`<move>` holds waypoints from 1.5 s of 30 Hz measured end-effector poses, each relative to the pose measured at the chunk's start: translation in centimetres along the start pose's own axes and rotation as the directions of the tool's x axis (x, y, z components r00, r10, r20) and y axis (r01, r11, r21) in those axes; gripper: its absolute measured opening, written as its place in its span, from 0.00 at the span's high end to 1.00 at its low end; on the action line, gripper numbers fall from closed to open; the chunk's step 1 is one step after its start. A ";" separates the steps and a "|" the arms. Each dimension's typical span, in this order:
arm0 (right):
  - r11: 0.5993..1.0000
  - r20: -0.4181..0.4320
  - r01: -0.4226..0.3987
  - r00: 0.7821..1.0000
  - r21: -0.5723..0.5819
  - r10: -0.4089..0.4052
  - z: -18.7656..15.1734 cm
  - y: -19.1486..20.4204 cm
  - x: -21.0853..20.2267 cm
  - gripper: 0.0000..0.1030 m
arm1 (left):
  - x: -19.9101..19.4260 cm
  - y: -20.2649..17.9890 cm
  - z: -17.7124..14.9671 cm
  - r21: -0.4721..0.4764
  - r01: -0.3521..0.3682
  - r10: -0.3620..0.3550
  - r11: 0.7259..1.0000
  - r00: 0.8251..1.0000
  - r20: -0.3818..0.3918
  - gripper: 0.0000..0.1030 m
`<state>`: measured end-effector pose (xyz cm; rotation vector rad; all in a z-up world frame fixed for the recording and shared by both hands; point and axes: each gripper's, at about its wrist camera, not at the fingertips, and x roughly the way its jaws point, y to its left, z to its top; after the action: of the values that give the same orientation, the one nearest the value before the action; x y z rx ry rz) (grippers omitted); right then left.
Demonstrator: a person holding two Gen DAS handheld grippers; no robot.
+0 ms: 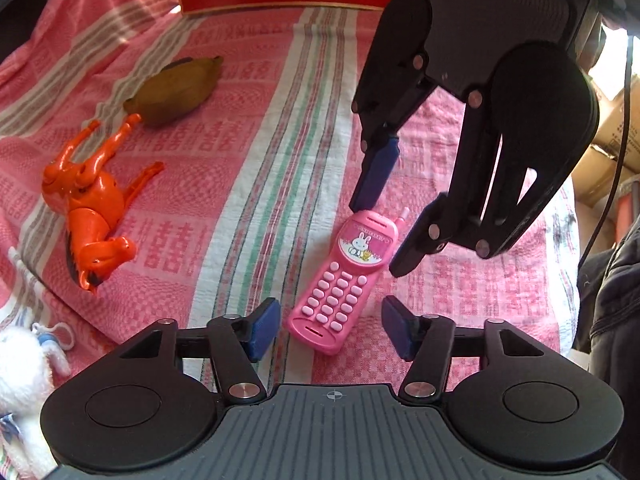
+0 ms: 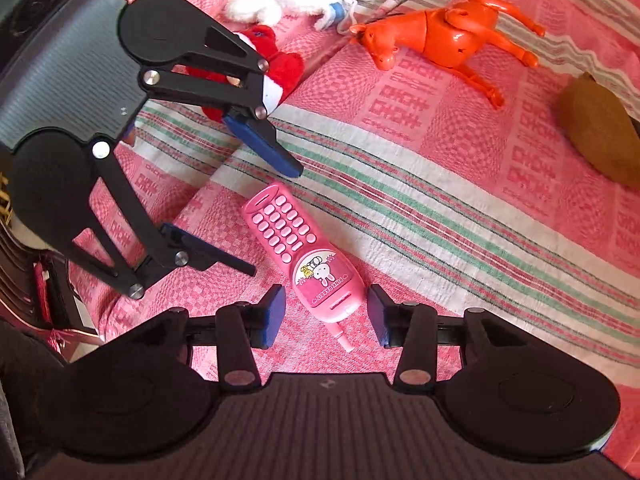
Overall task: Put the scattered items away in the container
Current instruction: 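Lift the pink toy phone with the left gripper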
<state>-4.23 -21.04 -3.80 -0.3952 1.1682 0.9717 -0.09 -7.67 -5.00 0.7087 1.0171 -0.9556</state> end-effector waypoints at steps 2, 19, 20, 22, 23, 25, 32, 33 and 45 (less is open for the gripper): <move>0.998 -0.009 -0.005 1.000 -0.055 0.004 0.1 -0.1 0.1 0.52 | 0.2 0.1 -0.3 0.020 0.001 -0.001 1.000 1.000 0.009 0.48; 0.907 -0.083 -0.024 0.997 -0.421 -0.012 1.0 1.4 1.1 0.52 | 0.5 -0.2 -0.2 0.059 -0.015 0.014 0.998 1.000 0.006 0.58; 0.903 -0.083 -0.022 0.996 -0.429 -0.015 1.0 1.5 1.2 0.52 | 0.5 -0.2 -0.2 0.055 -0.014 0.014 0.998 1.000 0.007 0.54; 0.895 -0.082 -0.012 0.996 -0.446 -0.028 1.2 1.7 1.3 0.53 | 0.6 -0.2 -0.3 0.041 -0.022 0.022 0.999 1.000 0.008 0.45; 0.892 -0.083 -0.011 0.996 -0.451 -0.030 1.3 1.8 1.4 0.53 | 0.6 -0.2 -0.3 0.037 -0.034 0.034 0.999 0.999 0.008 0.42; 0.894 -0.082 -0.006 0.996 -0.447 -0.034 1.5 1.9 1.5 0.56 | 0.7 -0.1 -0.4 0.027 -0.060 0.060 0.998 0.998 0.008 0.33; 0.903 -0.114 -0.024 0.993 -0.429 -0.027 1.8 1.8 1.1 0.59 | 0.3 -0.5 -0.1 0.023 -0.017 0.017 1.000 1.000 -0.005 0.62; 0.900 -0.112 -0.022 0.993 -0.436 -0.030 1.7 2.0 1.0 0.59 | 0.1 -0.6 -0.1 0.018 -0.014 0.014 1.000 1.000 -0.001 0.62; 0.867 -0.090 0.002 0.995 -0.498 -0.054 1.4 3.1 -1.8 0.59 | -2.4 -1.9 0.6 0.027 -0.025 0.024 0.999 0.999 0.032 0.64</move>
<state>-6.07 -19.09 -1.02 -0.8826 0.9854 1.2393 -2.11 -8.20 -2.67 0.7254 0.9672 -0.9582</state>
